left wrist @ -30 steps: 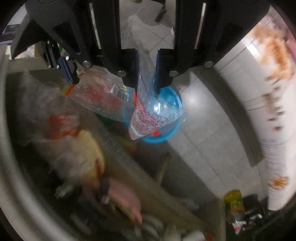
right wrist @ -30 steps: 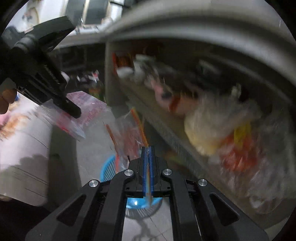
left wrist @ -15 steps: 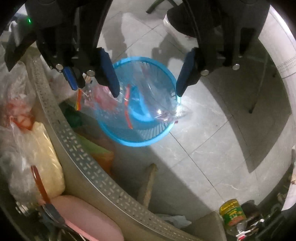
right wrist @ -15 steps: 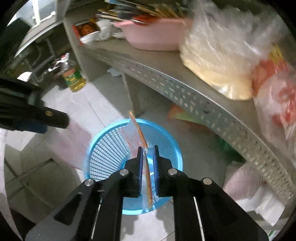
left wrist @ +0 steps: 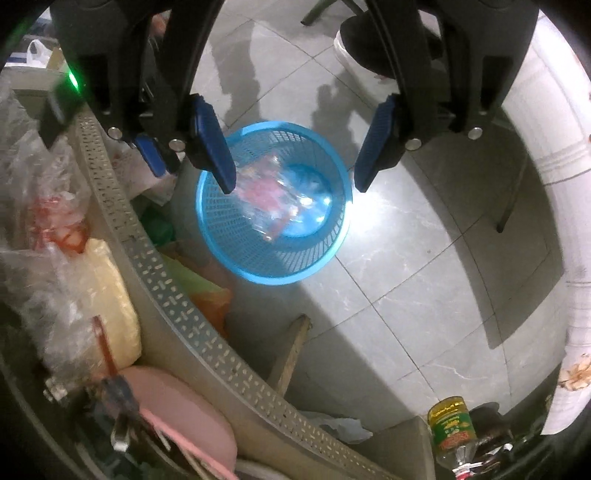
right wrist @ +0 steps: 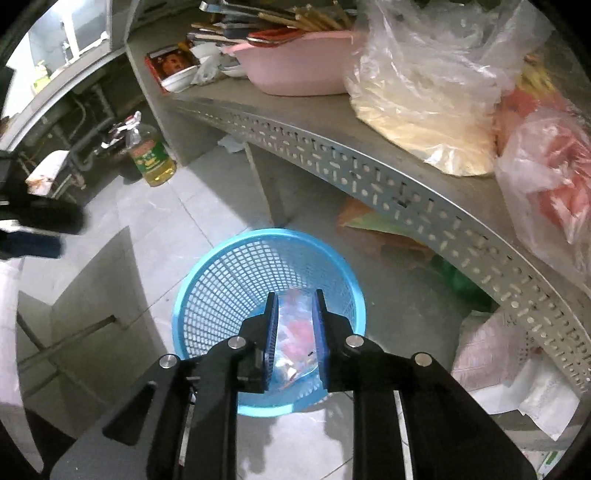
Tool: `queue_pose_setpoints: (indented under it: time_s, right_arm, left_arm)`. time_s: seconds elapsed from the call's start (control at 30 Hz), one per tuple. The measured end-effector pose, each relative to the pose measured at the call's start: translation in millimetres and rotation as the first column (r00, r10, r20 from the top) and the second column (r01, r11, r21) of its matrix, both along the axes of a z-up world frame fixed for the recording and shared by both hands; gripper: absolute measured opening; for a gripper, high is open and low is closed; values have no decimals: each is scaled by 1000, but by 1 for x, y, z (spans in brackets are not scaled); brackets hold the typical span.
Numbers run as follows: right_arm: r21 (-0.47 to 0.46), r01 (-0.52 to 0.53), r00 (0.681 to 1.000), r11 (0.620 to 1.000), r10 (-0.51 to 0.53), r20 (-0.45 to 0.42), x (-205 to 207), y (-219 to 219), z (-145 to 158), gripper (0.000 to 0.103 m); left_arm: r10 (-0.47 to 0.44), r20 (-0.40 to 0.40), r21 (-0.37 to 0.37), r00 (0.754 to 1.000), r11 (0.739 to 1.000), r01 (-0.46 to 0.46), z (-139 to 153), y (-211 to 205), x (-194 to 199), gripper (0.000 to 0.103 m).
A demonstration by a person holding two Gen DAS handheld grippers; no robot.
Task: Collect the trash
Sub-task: 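Carry both bags over the blue wastebasket and open both tools, then grasp the red snack bag with left tool while right tool grasps clear bag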
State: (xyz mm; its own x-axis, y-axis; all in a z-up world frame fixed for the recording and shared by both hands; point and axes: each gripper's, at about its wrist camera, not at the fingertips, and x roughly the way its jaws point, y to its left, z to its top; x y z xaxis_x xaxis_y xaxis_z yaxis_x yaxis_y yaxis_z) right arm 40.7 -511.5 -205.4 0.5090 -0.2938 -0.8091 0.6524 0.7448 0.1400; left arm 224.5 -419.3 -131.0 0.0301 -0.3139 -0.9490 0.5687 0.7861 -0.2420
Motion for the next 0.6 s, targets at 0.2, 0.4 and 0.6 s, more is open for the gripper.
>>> queue_pose_setpoints:
  time_s: [0.2,0.4,0.6]
  right_arm:
    - [6,8,1000,1000,-8,30,-5,9,17,20]
    - [-54,-27,999,998,29,37,-28,45,48,54]
    - [-125,-17,998,992,23,50,-54,86,88,88]
  left_arm:
    - [15,35,-97,999,995,-12,49,35,-6,64]
    - [26,117,-212,993,977,0,102,83,-30,69]
    - [29,200,-314,979,949,36,148,140,-63,71]
